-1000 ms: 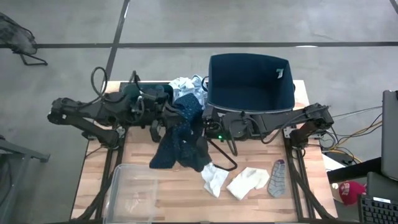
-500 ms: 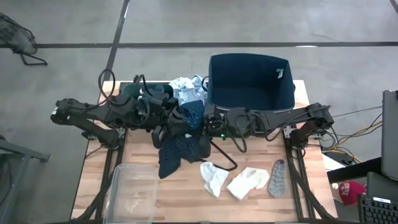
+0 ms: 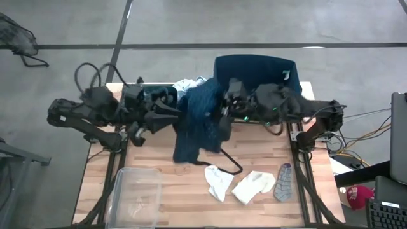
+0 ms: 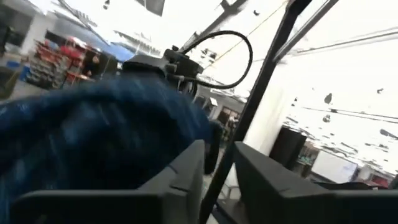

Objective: Pick & Place Cloths
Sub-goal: Put the blue shirt into the blue bin

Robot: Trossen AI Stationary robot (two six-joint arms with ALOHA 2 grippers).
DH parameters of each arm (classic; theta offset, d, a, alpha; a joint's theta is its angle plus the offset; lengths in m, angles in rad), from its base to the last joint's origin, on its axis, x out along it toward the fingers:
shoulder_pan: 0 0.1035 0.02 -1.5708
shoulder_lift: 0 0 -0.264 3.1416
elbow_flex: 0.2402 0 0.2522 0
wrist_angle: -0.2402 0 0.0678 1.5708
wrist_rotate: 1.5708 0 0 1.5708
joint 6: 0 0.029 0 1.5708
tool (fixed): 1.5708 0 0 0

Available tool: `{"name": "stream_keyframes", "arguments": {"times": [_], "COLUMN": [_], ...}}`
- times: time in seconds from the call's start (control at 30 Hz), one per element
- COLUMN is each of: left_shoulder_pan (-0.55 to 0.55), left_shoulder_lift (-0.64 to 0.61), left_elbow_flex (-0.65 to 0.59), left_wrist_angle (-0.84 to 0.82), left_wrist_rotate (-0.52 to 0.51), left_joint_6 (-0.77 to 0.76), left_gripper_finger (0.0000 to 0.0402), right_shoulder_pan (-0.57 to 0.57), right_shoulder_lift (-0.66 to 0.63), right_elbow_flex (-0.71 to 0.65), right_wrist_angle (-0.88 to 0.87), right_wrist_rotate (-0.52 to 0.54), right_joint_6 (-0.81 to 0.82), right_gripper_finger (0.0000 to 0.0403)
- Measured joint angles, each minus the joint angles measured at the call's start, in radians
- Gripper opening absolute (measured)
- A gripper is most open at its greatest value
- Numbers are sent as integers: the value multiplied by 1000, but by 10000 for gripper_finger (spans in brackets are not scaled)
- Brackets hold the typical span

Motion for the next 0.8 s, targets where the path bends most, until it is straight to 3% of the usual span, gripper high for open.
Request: {"name": "stream_keyframes", "arguments": {"times": [0.17,0.3,0.67,0.8], "left_shoulder_pan": [1,0,0,0], "left_shoulder_lift": [-24,-28,-22,-22], "left_elbow_flex": [0,0,-1,-2], "left_wrist_angle": [-53,-94,-118,-124], "left_wrist_rotate": [-23,-9,-5,-5], "left_joint_6": [14,13,-14,-13], "left_gripper_finger": [162,191,197,197], "right_shoulder_pan": [-18,-36,-136,-188], "right_shoulder_lift": [-7,-4,-88,-96], "right_elbow_flex": [135,224,244,244], "right_wrist_angle": [-102,-166,-181,-190], "right_wrist_rotate": [82,135,410,465], "right_joint_6": [-67,-119,-350,-449], "right_gripper_finger": [18,18,18,18]}}
